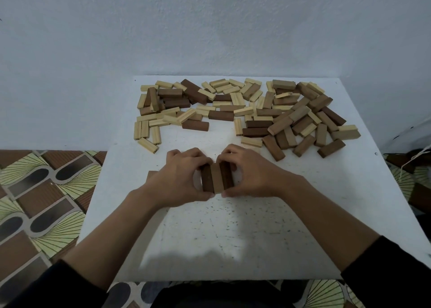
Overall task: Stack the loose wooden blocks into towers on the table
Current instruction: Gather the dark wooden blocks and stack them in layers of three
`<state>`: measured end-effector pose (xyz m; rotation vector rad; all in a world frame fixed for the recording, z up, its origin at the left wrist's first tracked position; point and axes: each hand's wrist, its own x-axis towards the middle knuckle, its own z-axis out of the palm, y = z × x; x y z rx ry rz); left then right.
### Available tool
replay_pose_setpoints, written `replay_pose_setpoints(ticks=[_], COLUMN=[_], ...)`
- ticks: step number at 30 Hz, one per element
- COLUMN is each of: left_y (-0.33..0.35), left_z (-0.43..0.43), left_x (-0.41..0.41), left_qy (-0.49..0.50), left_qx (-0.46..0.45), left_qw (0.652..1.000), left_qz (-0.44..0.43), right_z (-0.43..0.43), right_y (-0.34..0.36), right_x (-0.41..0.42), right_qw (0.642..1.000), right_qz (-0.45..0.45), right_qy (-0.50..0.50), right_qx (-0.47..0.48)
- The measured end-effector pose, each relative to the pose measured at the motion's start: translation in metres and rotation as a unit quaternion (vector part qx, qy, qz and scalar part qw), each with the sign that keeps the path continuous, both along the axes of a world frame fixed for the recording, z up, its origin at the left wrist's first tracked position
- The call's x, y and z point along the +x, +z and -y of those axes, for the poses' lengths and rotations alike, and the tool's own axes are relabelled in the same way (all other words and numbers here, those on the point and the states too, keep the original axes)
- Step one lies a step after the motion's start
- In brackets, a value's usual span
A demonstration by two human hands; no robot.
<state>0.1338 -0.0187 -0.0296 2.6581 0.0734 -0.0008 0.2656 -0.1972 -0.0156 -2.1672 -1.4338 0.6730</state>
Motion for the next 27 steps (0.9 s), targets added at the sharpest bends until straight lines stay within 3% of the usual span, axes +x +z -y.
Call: replay_pose_setpoints(ticks=[11, 19, 27], left_y=[-0.005, -0.006, 0.007], left_z=[0.013, 0.021, 0.002], left_x=[-0.008, -0.013, -0.021], left_qy=[0.054, 0.103, 0.047], left_qx=[-0.027, 0.013, 0.010], left_qw=[0.997, 0.993, 0.997], left_qz=[0.041, 0.048, -0.054], right_z=[-0.003, -0.010, 0.024], right_y=[0.004, 0.005, -0.008], right_x=[0.002, 0.011, -0.010], right_qw=[1.000, 0.999, 0.993], right_qz=[-0.019, -0.018, -0.022], right_qy=[0.006, 0.045, -0.100], right_qx=[0.002, -0.022, 0.062])
